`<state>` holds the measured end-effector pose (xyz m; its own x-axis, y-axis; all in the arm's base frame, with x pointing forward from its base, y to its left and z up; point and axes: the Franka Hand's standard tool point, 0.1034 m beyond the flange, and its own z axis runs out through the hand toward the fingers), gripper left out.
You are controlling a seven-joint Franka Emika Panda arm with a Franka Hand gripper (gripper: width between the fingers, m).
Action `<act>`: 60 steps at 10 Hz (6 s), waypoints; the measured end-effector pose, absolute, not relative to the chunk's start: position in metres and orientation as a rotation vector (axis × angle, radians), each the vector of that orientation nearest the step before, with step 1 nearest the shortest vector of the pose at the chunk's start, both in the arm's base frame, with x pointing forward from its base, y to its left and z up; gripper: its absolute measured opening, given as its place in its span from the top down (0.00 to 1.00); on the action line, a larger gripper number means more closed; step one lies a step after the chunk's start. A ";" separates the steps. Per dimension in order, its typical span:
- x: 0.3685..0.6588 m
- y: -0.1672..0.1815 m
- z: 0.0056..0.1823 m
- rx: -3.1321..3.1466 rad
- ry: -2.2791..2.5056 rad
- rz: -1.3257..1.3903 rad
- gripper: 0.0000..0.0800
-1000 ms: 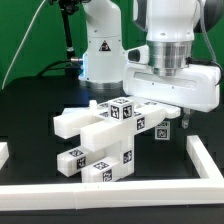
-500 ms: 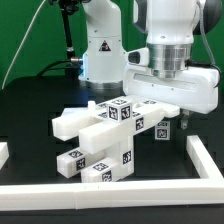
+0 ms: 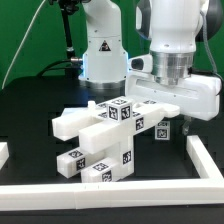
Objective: Assemble chair
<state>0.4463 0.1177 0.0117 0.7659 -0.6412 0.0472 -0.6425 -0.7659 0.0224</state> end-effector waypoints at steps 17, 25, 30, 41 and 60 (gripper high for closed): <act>0.421 0.125 0.123 3.038 -1.032 -0.097 0.65; 0.526 0.031 0.198 3.157 -0.831 0.007 0.64; 0.526 0.030 0.196 3.154 -0.830 0.002 0.64; 0.528 -0.038 0.173 3.153 -0.459 0.036 0.64; 0.515 -0.034 0.117 3.082 -0.326 0.137 0.64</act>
Offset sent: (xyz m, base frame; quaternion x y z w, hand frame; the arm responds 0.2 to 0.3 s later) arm 0.0000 0.0000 0.0000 0.0000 0.0000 0.0000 1.0000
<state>0.5151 -0.0345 0.1169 0.9740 -0.2070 0.0922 -0.2105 -0.9771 0.0301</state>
